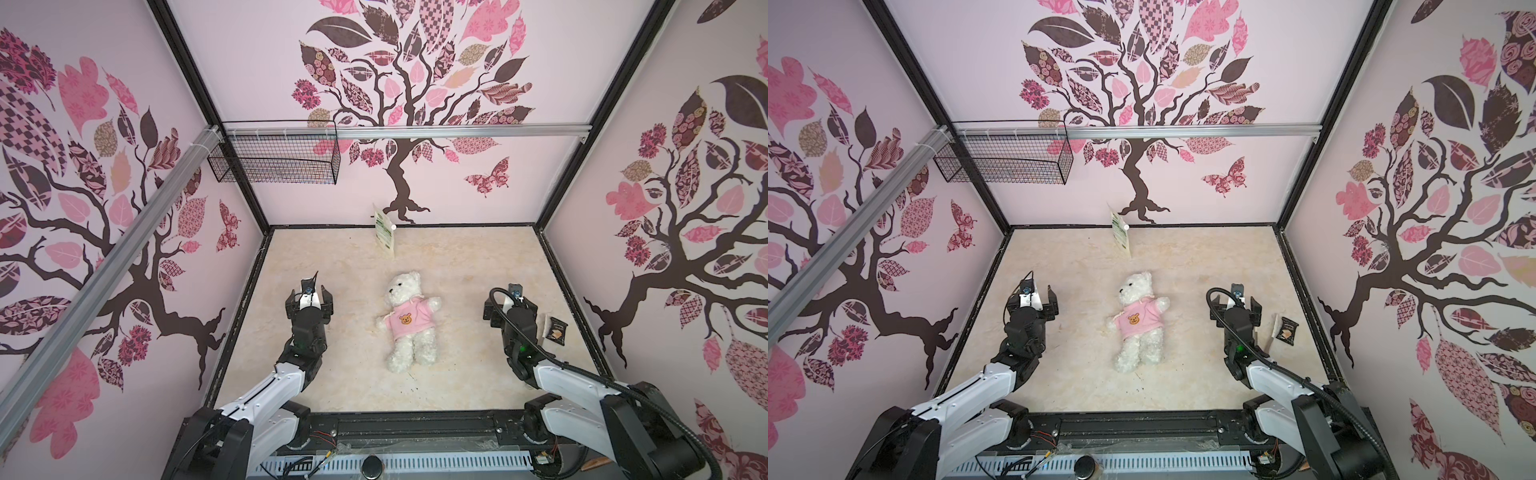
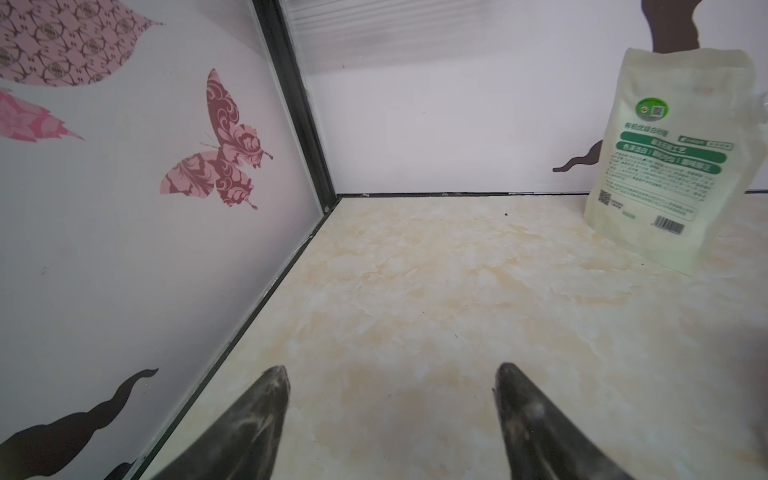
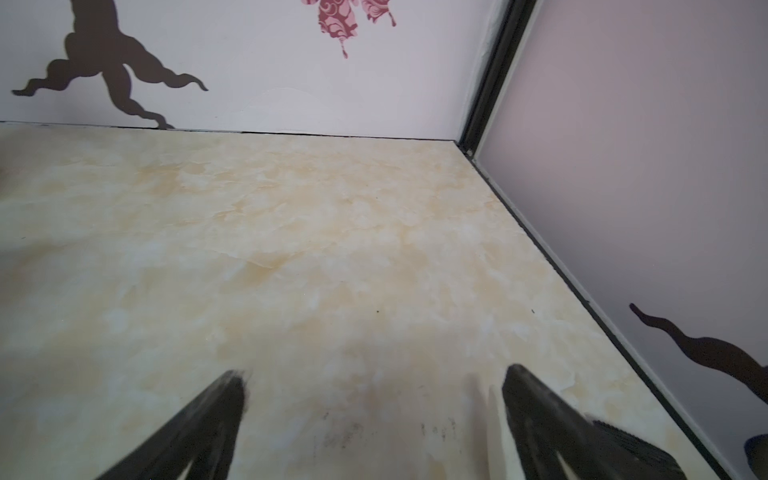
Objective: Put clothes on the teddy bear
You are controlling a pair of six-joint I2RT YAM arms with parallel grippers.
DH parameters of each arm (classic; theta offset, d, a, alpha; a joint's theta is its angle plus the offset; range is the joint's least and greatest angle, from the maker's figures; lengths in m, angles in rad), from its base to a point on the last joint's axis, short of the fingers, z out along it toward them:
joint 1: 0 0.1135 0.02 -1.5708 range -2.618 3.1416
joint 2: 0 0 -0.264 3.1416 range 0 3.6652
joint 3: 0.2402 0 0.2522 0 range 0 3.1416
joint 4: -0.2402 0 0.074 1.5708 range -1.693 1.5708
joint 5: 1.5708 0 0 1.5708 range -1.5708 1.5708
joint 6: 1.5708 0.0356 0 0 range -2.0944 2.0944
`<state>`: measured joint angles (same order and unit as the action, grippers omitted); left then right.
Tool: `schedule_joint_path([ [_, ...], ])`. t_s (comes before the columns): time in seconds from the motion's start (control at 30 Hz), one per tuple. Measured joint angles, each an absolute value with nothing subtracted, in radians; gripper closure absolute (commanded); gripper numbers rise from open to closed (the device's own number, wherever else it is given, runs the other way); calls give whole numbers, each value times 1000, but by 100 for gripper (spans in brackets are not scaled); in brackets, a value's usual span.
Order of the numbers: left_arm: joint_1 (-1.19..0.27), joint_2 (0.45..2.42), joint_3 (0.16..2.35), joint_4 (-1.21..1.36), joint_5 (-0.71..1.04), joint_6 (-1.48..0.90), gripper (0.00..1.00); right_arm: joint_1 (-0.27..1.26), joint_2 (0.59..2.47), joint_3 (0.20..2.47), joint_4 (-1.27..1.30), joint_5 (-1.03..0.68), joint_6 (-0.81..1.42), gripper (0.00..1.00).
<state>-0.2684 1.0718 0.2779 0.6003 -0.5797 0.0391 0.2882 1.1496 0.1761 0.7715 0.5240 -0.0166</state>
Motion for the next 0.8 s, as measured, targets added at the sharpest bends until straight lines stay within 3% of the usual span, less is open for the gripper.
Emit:
schedule_joint_path([
  [0.13, -190, 1168, 275, 626, -508, -3, 17, 280, 1234, 158, 869, 509, -27, 0],
  [0.6, -145, 1301, 276, 730, -342, 30, 15, 181, 1365, 191, 1063, 348, -43, 1],
  [0.8, -59, 1325, 277, 764, -284, 5, 16, 99, 1554, 189, 1221, 274, -3, 1],
])
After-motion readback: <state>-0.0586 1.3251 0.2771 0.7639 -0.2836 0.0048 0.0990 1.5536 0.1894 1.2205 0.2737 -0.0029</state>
